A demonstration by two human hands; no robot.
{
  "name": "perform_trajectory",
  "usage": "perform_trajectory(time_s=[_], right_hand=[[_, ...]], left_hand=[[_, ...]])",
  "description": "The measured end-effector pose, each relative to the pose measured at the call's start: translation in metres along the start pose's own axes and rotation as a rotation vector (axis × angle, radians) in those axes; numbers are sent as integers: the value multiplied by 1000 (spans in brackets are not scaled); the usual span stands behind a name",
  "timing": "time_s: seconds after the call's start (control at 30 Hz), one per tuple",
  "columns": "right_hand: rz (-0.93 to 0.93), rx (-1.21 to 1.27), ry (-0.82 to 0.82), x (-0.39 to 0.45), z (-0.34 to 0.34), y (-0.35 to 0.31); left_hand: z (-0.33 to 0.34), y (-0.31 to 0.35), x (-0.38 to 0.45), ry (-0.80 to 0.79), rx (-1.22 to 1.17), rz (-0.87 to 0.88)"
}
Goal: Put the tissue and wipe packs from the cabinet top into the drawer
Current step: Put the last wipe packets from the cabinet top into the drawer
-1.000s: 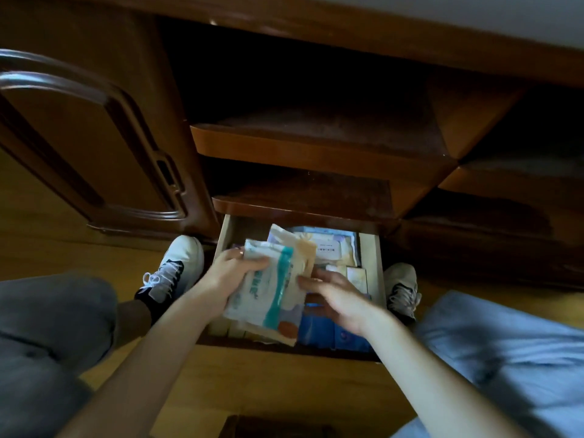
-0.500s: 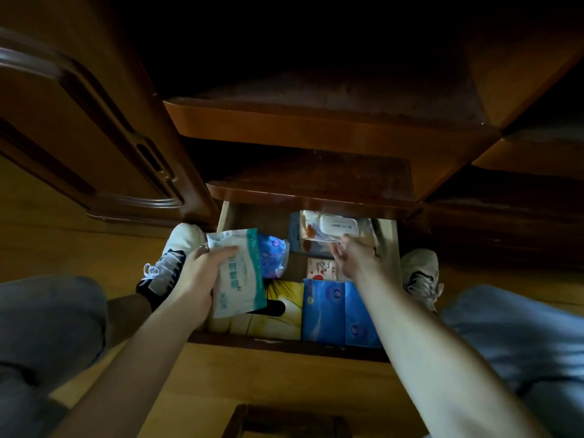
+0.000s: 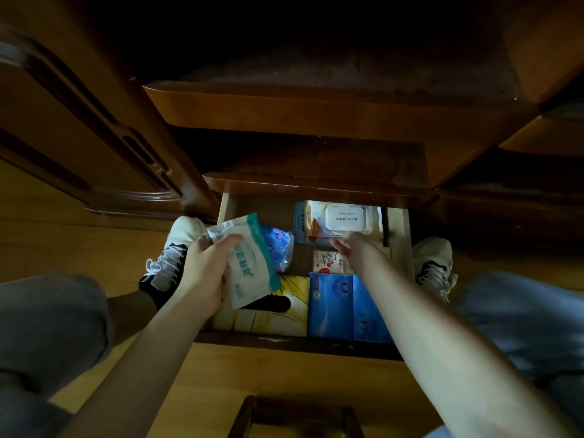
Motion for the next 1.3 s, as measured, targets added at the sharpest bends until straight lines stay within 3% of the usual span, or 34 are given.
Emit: perform_trajectory(time_s=[0.07,0.1,0.17,0.23,0.27,0.33,0.4,0.5,0.57,0.73,1.03,1.17,1.23,1.3], right_hand=[[-65,-189,130,-20,4,2],[-103,-259,85,-32,12,2],[-166,-359,-249,-62,40,1],[-214,-664,-577,-92,59,9],[-256,-828,-652,-103,63,15],[-353,-1009,-598,-101,64,20],[-378,-928,-451,-88,53,17],[-146,-468,-162,-54,22,5],[10,-171,-117,-36,12,-2],[-29,64,-9,-7,19,-12],[-48,100,53,16,20,-12],[-39,-92,3,23,22,-9],[-52,-163,7,24,21,-9],[-62,-203,37,19,19,-11]], left_hand=[[2,-3,2,5,-9,13],[2,-5,4,-1,9,18],[4,-10,6,-40,93,50],[6,-15,9,-68,229,118],[7,-17,10,-65,284,148],[8,-22,14,-35,362,181],[6,-26,18,19,413,201],[-3,-33,23,58,339,141],[-8,-37,25,43,295,103],[-13,-40,28,24,290,112],[-10,-42,37,4,269,95],[-7,-41,37,-26,301,128],[-9,-41,37,-40,398,184],[-14,-41,37,-33,683,332]])
Point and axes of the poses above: each hand's wrist, its own x-axis towards the middle knuckle, its own z-axis out of the palm, y = z × x, the point moved 4 cm from there along x, towards the middle knuckle, and after that the axes turned 2 degrees about z, right-handed, at the moved point
